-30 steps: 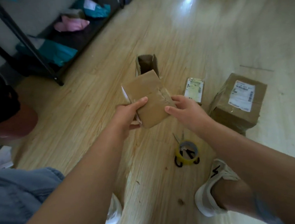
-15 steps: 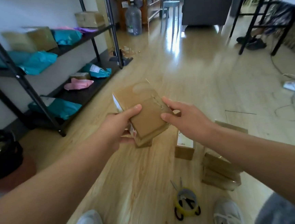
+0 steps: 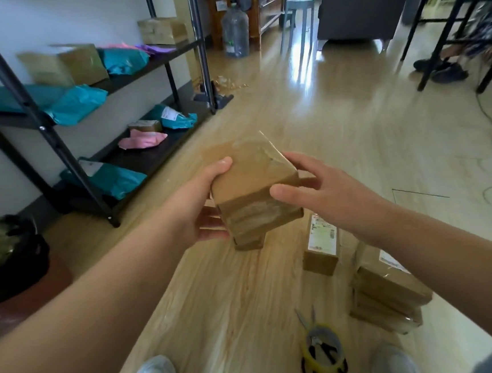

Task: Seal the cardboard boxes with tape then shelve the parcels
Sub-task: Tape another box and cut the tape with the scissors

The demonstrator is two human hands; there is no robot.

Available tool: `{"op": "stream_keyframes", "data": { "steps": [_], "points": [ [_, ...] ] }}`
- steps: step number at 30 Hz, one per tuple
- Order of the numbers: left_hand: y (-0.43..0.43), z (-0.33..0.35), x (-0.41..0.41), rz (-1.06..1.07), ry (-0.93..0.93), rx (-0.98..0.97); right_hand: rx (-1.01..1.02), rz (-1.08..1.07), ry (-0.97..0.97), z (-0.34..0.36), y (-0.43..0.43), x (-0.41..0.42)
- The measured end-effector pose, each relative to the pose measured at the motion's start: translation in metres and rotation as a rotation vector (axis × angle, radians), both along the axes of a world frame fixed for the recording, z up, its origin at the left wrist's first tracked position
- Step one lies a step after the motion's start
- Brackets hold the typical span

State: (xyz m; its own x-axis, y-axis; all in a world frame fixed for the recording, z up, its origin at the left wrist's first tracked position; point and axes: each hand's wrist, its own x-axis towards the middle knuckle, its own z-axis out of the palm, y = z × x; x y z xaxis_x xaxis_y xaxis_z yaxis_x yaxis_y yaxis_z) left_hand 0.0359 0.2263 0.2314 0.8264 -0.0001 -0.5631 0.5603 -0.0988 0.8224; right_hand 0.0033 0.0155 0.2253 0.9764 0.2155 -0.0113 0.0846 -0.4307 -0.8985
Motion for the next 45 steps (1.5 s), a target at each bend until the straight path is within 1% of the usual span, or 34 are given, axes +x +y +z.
{"op": "stream_keyframes", "data": {
  "steps": [3, 5, 6, 8, 10, 12, 14, 16, 18, 21, 23, 26, 29, 32, 36, 42, 45],
  "points": [
    [-0.003, -0.002, 0.000, -0.006, 0.043, -0.066, 0.035, 0.015, 0.015, 0.005, 0.000, -0.001],
    [-0.004, -0.006, 0.001, -0.034, 0.052, -0.073, -0.005, -0.018, -0.005, 0.005, -0.001, -0.001],
    [-0.004, -0.007, 0.002, -0.046, 0.049, -0.067, -0.011, -0.035, -0.008, 0.006, -0.002, -0.001],
    [-0.002, -0.005, 0.002, -0.041, 0.014, 0.010, 0.069, -0.097, 0.032, 0.007, -0.005, 0.001],
    [0.001, -0.003, 0.002, -0.034, -0.108, 0.185, 0.204, -0.173, 0.126, 0.010, -0.010, 0.005],
    [0.006, -0.005, 0.004, -0.090, -0.307, 0.414, 0.298, -0.195, 0.217, 0.014, -0.017, 0.009],
    [0.010, -0.005, 0.006, -0.242, -0.515, 0.601, 0.395, -0.206, 0.279, 0.016, -0.026, 0.015],
    [0.009, -0.003, 0.004, -0.405, -0.655, 0.695, 0.477, -0.192, 0.335, 0.016, -0.032, 0.019],
    [0.007, -0.006, 0.002, -0.489, -0.722, 0.665, 0.521, -0.163, 0.396, 0.015, -0.036, 0.022],
    [0.004, -0.009, 0.000, -0.435, -0.737, 0.603, 0.497, -0.160, 0.477, 0.012, -0.035, 0.023],
    [0.003, -0.007, -0.002, -0.413, -0.710, 0.584, 0.431, -0.209, 0.502, 0.010, -0.033, 0.022],
    [0.000, -0.006, -0.003, -0.389, -0.629, 0.468, 0.372, -0.267, 0.510, 0.006, -0.034, 0.022],
    [-0.003, -0.006, -0.003, -0.319, -0.517, 0.389, 0.367, -0.226, 0.497, 0.008, -0.038, 0.021],
    [-0.003, -0.006, -0.002, -0.282, -0.435, 0.316, 0.300, -0.155, 0.450, 0.010, -0.039, 0.018],
    [-0.005, -0.001, -0.009, -0.249, -0.384, 0.192, 0.289, -0.179, 0.360, 0.009, -0.034, 0.014],
    [-0.004, -0.004, -0.014, -0.222, -0.288, 0.078, 0.279, -0.189, 0.308, 0.009, -0.032, 0.012],
    [-0.004, -0.006, -0.015, -0.208, -0.264, 0.012, 0.228, -0.176, 0.278, 0.009, -0.029, 0.009]
  ]
}}
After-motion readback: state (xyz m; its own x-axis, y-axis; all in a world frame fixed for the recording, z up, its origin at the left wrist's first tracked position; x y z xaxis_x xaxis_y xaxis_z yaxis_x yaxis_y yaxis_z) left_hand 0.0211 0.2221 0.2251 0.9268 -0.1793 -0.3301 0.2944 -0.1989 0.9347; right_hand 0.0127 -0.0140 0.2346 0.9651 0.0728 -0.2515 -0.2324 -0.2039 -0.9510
